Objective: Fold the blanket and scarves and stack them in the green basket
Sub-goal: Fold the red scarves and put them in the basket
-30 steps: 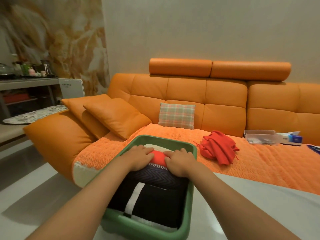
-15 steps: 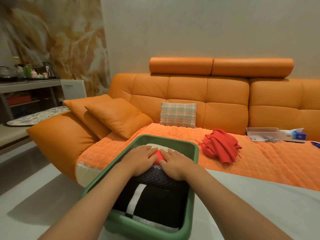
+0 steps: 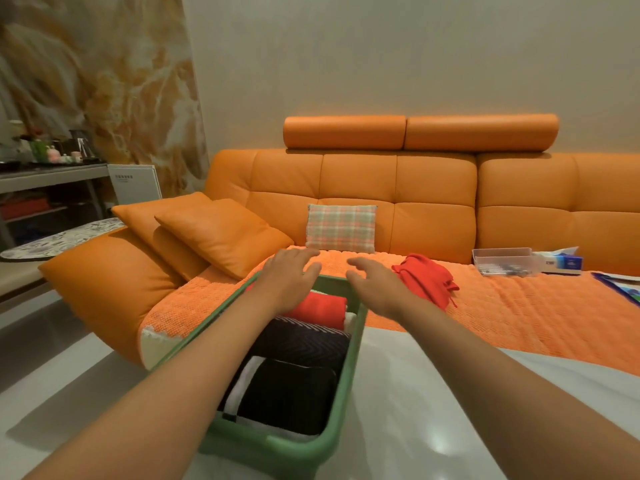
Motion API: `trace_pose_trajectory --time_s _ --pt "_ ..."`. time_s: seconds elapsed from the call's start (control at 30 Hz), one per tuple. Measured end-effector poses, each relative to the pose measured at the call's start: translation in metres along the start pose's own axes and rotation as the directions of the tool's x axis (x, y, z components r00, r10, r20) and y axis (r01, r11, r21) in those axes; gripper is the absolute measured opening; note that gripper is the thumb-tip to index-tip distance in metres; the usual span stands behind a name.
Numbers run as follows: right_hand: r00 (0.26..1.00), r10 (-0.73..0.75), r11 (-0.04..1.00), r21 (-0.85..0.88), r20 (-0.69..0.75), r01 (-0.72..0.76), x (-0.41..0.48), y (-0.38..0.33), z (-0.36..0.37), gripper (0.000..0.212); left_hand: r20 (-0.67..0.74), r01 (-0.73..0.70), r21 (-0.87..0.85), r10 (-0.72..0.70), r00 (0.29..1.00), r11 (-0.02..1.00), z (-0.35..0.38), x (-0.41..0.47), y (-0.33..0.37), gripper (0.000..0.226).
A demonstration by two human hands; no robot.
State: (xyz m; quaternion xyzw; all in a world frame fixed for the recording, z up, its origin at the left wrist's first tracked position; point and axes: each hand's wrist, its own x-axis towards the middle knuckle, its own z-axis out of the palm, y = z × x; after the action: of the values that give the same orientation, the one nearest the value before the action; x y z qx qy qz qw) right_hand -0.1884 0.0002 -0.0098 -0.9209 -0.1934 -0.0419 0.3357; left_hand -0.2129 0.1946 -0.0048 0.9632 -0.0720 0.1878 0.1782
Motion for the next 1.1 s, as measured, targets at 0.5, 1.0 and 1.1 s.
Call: trace_pose_trajectory --time_s 0.5,1.0,1.1 --pt "0.960 0.281 0.940 -0.201 0.002 -0.275 -0.001 0.218 -0.053 0.062 0.322 -0.036 0.019 0.028 0.946 0.999 0.176 0.108 0.156 0.043" --pt "0.954 0.262 0.925 -0.245 -0.144 -0.290 0.107 0.308 0.026 0.076 0.366 -0.027 -0.006 0.028 0.930 1.000 0.282 0.173 0.115 0.076" --pt "0.945 0.164 0.981 -0.056 -0.282 -0.186 0.097 0.307 0.017 0.053 0.336 -0.077 0.050 0.056 0.940 0.996 0.278 0.168 0.108 0.089"
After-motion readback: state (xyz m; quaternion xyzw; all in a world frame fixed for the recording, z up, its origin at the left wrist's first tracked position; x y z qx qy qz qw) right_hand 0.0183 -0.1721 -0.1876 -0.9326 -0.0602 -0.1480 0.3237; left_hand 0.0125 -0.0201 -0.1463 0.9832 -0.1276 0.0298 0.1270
